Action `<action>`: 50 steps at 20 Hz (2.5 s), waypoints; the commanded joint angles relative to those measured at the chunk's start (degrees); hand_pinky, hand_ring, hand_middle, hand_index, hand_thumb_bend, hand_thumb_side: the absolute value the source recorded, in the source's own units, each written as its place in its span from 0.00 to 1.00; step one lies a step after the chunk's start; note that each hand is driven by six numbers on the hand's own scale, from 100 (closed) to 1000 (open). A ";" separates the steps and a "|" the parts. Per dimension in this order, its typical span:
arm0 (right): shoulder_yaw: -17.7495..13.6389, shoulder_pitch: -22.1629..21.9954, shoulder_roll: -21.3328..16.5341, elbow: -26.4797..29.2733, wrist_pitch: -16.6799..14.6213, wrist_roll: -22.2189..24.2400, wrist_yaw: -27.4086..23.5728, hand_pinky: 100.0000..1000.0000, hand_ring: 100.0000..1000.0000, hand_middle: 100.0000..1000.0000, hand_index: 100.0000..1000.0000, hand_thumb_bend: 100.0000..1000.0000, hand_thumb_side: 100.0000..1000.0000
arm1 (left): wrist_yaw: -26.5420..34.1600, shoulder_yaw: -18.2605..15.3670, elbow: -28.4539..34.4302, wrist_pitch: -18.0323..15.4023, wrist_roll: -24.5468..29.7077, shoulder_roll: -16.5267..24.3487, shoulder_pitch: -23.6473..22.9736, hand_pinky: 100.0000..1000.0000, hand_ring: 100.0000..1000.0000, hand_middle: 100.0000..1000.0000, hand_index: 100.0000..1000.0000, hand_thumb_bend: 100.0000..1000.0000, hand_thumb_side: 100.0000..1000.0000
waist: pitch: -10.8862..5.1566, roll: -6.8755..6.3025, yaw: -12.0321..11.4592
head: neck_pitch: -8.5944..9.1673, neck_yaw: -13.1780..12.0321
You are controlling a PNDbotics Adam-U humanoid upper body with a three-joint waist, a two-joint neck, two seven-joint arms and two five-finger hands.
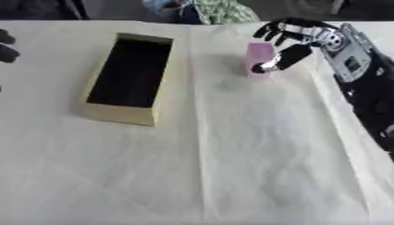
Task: Pick up objects on the table and place them in the box.
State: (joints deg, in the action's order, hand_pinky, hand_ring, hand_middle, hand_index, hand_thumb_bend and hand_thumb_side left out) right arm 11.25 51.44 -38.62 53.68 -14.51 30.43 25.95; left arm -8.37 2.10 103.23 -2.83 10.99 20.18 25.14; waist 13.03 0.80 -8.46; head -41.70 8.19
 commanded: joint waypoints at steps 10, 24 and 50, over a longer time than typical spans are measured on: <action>-1.44 1.24 -1.26 -1.30 -0.24 -1.07 2.70 0.78 0.87 0.84 0.87 0.48 0.30 | 0.20 -0.01 1.24 -0.09 0.32 0.35 0.86 0.67 0.63 0.65 0.75 0.89 0.65 | -0.83 -0.19 -0.17 | 0.54 0.42; -2.12 1.24 -0.87 -3.08 -0.74 -1.85 4.99 0.77 0.86 0.83 0.86 0.47 0.30 | 0.25 0.06 1.35 -0.10 0.55 0.28 1.09 0.67 0.63 0.65 0.75 0.88 0.65 | -0.54 -0.22 -0.77 | 0.59 0.82; -1.12 1.03 -2.24 1.88 -2.99 -2.03 7.47 0.79 0.87 0.86 0.89 0.49 0.29 | 0.09 0.02 1.38 -0.08 0.62 0.20 0.99 0.67 0.63 0.65 0.75 0.88 0.66 | -0.32 0.27 -0.51 | -0.27 0.80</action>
State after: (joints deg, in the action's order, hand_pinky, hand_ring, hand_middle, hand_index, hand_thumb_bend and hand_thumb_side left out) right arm 10.33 51.45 -38.46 53.98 -17.55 27.44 33.63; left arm -8.30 2.27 103.27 -2.92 11.45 19.67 25.38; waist 13.78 1.16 -9.03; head -41.77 9.18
